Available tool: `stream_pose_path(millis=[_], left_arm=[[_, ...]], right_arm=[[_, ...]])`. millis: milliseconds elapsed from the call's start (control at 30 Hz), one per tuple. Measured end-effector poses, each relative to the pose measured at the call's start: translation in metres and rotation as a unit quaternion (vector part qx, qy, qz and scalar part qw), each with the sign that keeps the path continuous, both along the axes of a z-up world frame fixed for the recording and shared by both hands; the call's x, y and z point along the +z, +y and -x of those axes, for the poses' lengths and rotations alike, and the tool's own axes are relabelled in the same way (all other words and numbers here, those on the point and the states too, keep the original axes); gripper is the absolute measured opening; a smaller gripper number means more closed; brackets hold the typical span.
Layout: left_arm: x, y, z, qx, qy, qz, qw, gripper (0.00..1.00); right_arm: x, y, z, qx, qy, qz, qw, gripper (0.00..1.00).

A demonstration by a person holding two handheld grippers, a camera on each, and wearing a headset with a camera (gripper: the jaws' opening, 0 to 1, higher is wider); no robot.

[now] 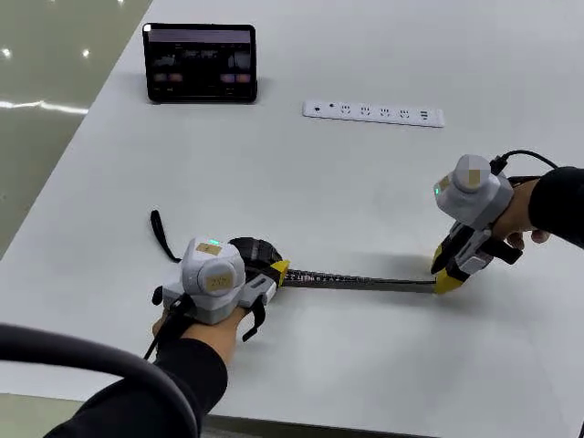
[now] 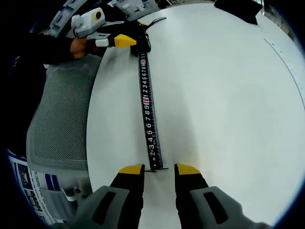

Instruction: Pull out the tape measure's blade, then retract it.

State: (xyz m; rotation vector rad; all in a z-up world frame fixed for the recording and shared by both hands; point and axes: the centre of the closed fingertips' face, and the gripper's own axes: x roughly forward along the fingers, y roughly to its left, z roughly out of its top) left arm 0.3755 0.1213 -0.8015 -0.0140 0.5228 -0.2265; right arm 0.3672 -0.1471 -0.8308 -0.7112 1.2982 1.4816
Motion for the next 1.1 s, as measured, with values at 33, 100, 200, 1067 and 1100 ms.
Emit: stream_pose_path(millis=[33,100,200,1067,1100], left_arm=[[0.000,0.000,0.000,0.000,0.000,0.000,1.0000,0.59],[0.000,0.000,0.000,0.000,0.001,-0.001,1.0000,0.59],[0.000,0.000,0.000,0.000,0.003,-0.002,1.0000,0.59],[0.000,0.000,0.000,-0.001,0.010,-0.005,0.9999,0.58],[0.000,0.000,0.001,-0.001,0.011,-0.005,0.9999,0.58]], right_arm=[[0.000,0.000,0.000,0.001,-0.001,-0.001,1.0000,0.20],[0.000,-0.001,0.010,-0.006,0.019,0.003,0.9998,0.15],[-0.001,0.001,0.015,0.000,0.009,-0.003,1.0000,0.15],[-0.004,0.027,0.016,0.065,-0.129,-0.057,0.9878,0.13],[-0.004,0.028,0.015,0.064,-0.130,-0.059,0.9877,0.13]])
